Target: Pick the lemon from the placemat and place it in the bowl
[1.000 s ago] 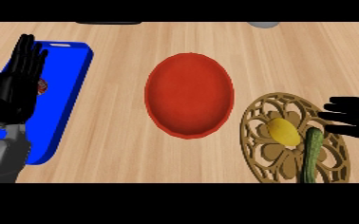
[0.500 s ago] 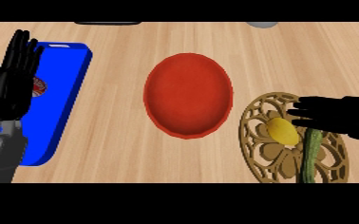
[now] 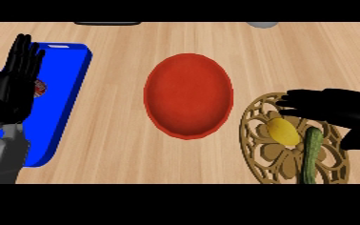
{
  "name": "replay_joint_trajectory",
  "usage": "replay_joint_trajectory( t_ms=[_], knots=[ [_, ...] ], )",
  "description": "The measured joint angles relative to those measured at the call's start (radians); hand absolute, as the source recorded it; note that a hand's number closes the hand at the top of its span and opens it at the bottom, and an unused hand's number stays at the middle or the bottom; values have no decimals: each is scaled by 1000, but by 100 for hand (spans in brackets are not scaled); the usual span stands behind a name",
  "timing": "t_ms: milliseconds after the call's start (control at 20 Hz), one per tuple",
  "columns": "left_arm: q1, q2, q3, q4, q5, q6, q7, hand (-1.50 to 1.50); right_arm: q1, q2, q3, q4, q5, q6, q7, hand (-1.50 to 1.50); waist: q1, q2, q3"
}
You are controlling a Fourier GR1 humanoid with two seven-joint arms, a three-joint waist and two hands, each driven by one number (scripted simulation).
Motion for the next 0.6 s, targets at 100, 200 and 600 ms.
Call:
replay_joint_trajectory(
  t_ms=[100, 200, 600],
  knots=[
    [-4, -1, 4, -2, -9, 1, 4, 0, -8, 22, 10, 27, 13, -15, -15, -150, -1, 0, 0],
    [6, -7, 8, -17, -14, 4, 10, 0, -6, 30, 10, 18, 10, -17, -19, -150, -4, -1, 0],
    [12, -36, 14, -20, -46, -6, 9, 0, -11, 92, 28, 67, 95, -43, -27, -150, -7, -2, 0]
  ],
)
